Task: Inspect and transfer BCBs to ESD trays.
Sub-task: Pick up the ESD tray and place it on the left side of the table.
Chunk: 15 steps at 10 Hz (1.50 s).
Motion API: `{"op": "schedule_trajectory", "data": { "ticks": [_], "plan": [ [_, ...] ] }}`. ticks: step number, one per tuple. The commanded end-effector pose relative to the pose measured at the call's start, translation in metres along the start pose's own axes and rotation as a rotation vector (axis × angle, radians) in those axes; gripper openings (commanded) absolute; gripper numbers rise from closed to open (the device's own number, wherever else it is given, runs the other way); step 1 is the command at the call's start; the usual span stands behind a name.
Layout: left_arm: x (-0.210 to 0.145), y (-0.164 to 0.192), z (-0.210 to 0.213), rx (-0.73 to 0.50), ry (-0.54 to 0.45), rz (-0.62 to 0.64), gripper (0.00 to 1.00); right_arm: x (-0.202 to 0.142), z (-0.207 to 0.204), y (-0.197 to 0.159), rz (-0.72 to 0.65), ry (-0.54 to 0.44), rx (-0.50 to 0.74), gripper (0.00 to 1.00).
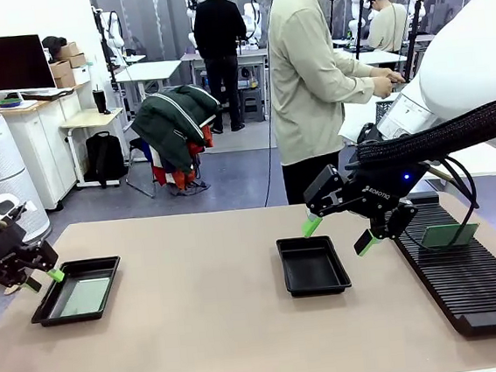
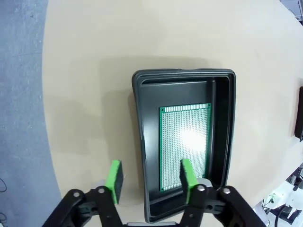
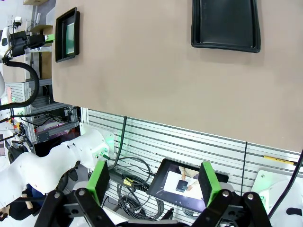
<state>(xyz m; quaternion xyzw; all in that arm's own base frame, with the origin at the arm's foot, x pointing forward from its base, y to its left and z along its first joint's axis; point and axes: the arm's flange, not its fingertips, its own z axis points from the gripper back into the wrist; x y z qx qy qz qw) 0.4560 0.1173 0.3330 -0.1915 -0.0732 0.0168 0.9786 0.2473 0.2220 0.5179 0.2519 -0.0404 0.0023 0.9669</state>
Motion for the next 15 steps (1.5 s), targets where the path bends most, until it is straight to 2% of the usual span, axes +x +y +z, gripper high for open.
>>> {"op": "schedule_trajectory", "data": {
  "ticks": [1,3,7,9,11,12,15],
  "plan": [
    [-0.013,-0.016,0.024,0.057,0.0,0.006,0.91,0.006,-0.004,-0.001,0.015,-0.01,0.007,1.0],
    [-0.018,-0.043,0.057,0.15,-0.006,0.002,1.0,0.006,-0.004,-0.001,0.015,-0.01,0.007,1.0],
    [-0.025,-0.105,0.113,0.329,0.011,0.002,1.0,0.006,-0.004,-0.001,0.015,-0.01,0.007,1.0],
    [-0.026,-0.125,0.125,0.38,0.014,0.011,1.0,0.006,-0.004,-0.001,0.015,-0.01,0.007,1.0],
    [-0.025,-0.135,0.13,0.401,0.02,-0.003,1.0,0.006,-0.004,-0.001,0.015,-0.01,0.007,1.0],
    [-0.027,-0.128,0.129,0.367,-0.004,-0.002,1.0,0.006,-0.004,-0.001,0.015,-0.01,0.007,1.0],
    [-0.027,-0.128,0.129,0.367,-0.004,-0.002,1.0,0.006,-0.004,-0.001,0.015,-0.01,0.007,1.0]
  ]
}}
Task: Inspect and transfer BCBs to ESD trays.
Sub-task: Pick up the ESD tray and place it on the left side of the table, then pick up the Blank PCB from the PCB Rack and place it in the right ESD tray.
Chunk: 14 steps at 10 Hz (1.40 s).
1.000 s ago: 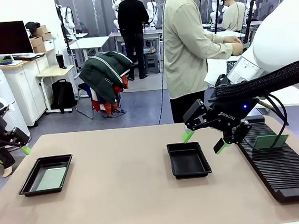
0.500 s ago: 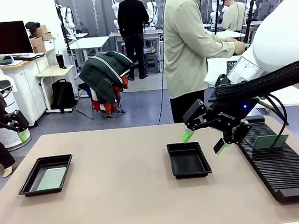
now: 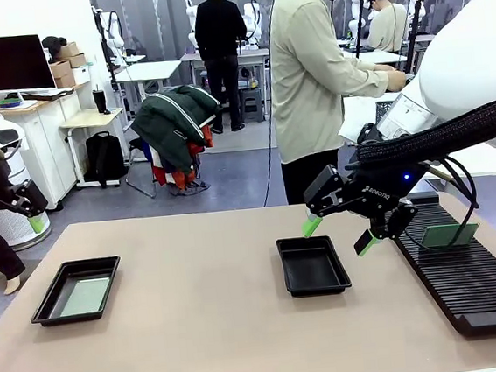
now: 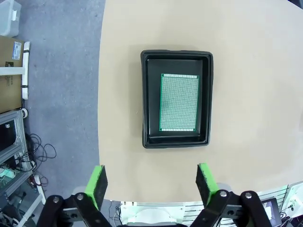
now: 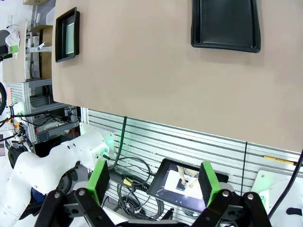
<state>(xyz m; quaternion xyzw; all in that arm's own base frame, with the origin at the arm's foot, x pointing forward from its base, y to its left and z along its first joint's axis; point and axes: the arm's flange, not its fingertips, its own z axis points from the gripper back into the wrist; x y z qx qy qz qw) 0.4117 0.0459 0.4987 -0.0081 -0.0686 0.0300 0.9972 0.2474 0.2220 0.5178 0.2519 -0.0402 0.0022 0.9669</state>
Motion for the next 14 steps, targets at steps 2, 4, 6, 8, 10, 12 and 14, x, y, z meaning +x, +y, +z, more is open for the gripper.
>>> {"op": "schedule_trajectory", "data": {
  "ticks": [2,4,6,8,10,12,14],
  "plan": [
    [-0.0014,-0.0008,-0.003,-0.003,-0.004,-0.001,1.0,0.0057,-0.0034,-0.0007,0.016,-0.011,0.007,1.0],
    [-0.0014,-0.0008,-0.003,-0.003,-0.004,-0.001,1.0,0.0057,-0.0034,-0.0007,0.016,-0.011,0.007,1.0],
    [-0.0014,-0.0008,-0.003,-0.003,-0.004,-0.001,1.0,0.0057,-0.0034,-0.0007,0.016,-0.011,0.007,1.0],
    [-0.0014,-0.0008,-0.003,-0.003,-0.004,-0.001,1.0,0.0057,-0.0034,-0.0007,0.016,-0.011,0.007,1.0],
    [-0.0014,-0.0008,-0.003,-0.003,-0.004,-0.001,1.0,0.0057,-0.0034,-0.0007,0.016,-0.011,0.007,1.0],
    [-0.0014,-0.0008,-0.003,-0.003,-0.004,-0.001,1.0,0.0057,-0.0034,-0.0007,0.016,-0.011,0.007,1.0],
    [-0.0014,-0.0008,-0.003,-0.003,-0.004,-0.001,1.0,0.0057,-0.0034,-0.0007,0.016,-0.011,0.007,1.0]
  ]
}}
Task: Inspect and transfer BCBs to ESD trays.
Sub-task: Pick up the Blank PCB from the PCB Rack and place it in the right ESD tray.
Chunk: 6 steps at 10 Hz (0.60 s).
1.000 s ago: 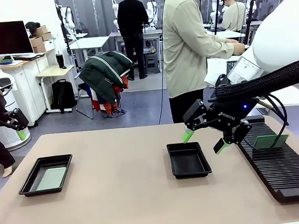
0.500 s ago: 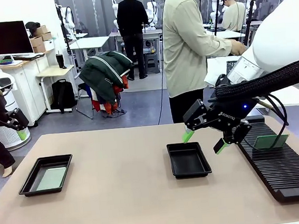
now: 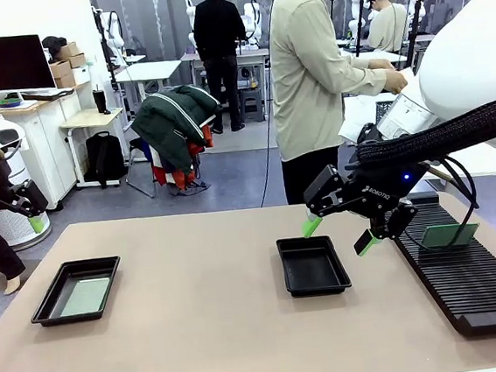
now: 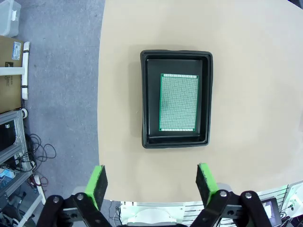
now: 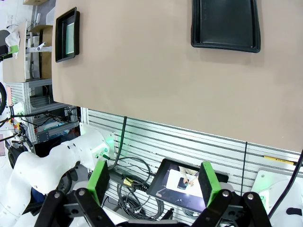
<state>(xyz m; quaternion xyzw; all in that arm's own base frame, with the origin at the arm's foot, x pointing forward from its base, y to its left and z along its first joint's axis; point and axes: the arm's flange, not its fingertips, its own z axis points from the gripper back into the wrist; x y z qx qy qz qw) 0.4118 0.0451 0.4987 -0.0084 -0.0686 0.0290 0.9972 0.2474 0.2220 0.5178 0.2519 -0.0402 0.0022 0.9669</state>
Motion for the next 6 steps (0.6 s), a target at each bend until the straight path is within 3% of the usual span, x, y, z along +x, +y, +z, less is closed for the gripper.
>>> {"op": "schedule_trajectory", "data": {
  "ticks": [1,6],
  "plan": [
    [-0.001,0.0,-0.003,-0.002,-0.005,0.001,1.0,0.0,0.0,0.0,0.0,0.0,0.0,1.0],
    [-0.001,0.0,-0.003,-0.002,-0.005,0.001,1.0,-0.001,0.104,-0.085,0.348,-0.087,-0.154,1.0]
  ]
}}
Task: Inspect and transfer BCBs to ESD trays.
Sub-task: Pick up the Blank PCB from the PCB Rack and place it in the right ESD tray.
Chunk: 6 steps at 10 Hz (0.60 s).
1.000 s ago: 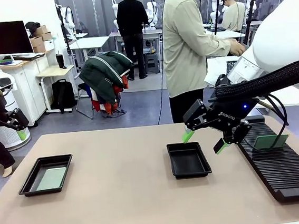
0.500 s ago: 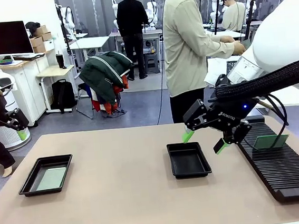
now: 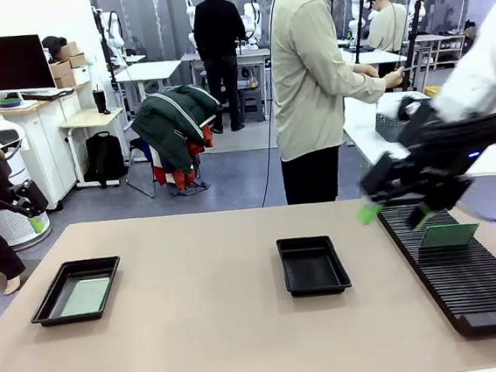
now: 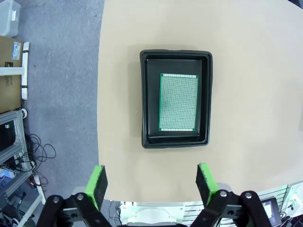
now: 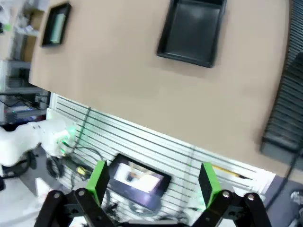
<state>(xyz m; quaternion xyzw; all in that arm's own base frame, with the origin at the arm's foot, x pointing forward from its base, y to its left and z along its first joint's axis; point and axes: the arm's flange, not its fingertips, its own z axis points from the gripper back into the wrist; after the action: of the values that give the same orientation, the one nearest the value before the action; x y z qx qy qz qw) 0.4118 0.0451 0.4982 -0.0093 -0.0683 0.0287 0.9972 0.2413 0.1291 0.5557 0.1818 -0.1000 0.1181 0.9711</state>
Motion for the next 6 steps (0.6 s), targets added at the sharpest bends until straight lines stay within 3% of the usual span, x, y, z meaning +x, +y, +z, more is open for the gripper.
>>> {"op": "schedule_trajectory", "data": {
  "ticks": [1,4,6],
  "plan": [
    [-0.001,0.0,-0.003,-0.001,-0.005,0.002,1.0,-0.008,0.047,-0.047,0.188,-0.036,-0.076,1.0],
    [-0.001,0.0,-0.003,-0.001,-0.005,0.002,1.0,-0.02,0.124,-0.114,0.54,-0.07,-0.174,1.0],
    [-0.001,0.0,-0.003,-0.001,-0.005,0.002,1.0,-0.025,0.161,-0.146,0.791,-0.044,-0.199,1.0]
  ]
}}
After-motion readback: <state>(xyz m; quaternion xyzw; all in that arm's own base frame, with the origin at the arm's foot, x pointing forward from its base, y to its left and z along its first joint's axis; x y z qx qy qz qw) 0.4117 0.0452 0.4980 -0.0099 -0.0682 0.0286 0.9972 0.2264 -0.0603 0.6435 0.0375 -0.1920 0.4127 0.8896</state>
